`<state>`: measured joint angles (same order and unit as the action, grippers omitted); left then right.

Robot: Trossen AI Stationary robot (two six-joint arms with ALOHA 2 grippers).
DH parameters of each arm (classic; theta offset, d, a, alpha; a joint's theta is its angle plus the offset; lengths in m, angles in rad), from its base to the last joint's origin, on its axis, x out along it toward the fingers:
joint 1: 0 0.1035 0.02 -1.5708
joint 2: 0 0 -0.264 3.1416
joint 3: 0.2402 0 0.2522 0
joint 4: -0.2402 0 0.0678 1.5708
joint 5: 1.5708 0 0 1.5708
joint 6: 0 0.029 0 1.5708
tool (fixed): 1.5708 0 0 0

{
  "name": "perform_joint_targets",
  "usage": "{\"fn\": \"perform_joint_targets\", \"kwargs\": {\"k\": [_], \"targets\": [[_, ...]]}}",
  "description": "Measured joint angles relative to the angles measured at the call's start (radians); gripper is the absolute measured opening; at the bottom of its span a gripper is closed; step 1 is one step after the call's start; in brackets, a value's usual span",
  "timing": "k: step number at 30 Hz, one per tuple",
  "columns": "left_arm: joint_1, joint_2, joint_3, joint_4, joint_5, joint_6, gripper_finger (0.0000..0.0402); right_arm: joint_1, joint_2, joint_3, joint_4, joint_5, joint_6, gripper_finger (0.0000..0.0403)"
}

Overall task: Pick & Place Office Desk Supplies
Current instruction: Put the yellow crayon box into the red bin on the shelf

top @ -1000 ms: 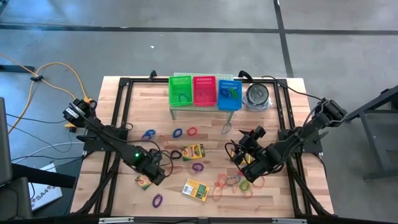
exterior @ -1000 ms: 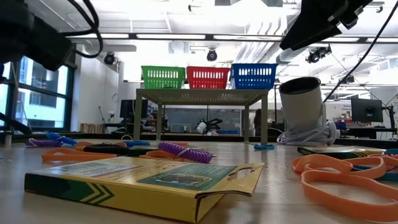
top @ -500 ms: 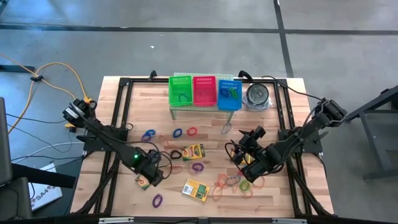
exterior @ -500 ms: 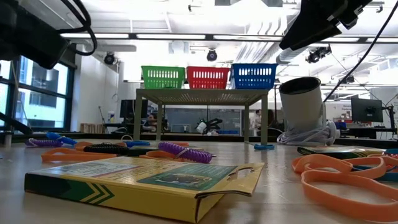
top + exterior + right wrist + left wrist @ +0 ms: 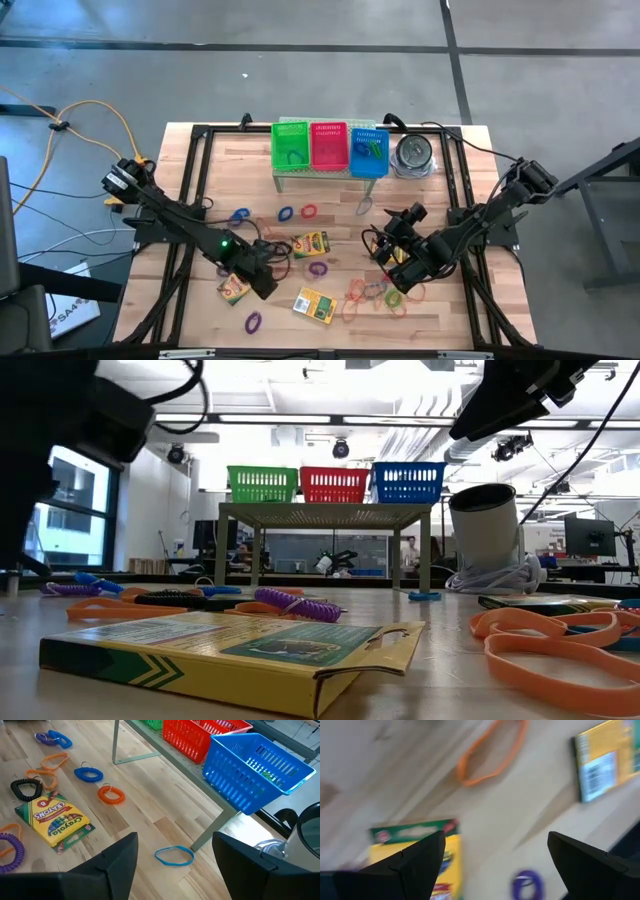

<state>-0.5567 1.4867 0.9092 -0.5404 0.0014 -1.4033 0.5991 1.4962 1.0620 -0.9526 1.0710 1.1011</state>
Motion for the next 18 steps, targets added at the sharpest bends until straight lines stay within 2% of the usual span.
{"fn": "perform_joint_targets", "kwargs": {"k": [7,18], "targets": [[0.037,0.0,0.0,0.123,-0.011,0.022,0.0344,0.0,0.0,0.0,0.0,0.0,-0.007,0.0245],[0.118,0.0,0.0,0.15,-0.004,0.37,0.0344,0.0,0.0,0.0,0.0,-0.007,-0.01,0.0245]]}}
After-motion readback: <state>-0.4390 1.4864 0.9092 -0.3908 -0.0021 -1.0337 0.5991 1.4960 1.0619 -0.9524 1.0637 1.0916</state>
